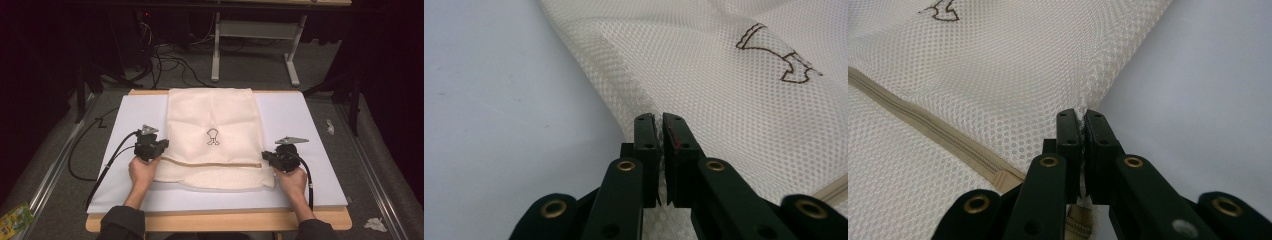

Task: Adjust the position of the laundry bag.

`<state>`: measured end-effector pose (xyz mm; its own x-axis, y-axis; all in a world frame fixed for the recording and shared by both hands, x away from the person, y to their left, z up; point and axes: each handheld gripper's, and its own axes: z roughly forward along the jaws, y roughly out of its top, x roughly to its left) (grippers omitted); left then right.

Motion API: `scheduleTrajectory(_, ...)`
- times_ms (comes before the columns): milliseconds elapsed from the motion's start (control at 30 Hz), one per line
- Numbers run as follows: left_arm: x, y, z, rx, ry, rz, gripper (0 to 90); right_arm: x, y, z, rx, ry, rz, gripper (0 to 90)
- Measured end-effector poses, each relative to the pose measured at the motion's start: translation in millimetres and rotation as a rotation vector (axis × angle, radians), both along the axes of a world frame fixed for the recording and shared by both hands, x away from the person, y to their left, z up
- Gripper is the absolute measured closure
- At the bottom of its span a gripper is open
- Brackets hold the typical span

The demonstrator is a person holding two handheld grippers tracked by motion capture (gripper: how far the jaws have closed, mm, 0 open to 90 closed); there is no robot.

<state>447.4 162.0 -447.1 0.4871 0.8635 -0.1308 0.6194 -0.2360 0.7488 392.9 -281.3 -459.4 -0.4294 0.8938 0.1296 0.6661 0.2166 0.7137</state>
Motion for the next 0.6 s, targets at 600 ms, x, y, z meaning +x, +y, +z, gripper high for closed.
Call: scheduleTrajectory(600, -1.6, 2.9, -5.7, 0.039, -0.006, 0.004, 76.8, 12.5, 1.3, -7.7, -0.002, 0.033, -0.019, 85.6)
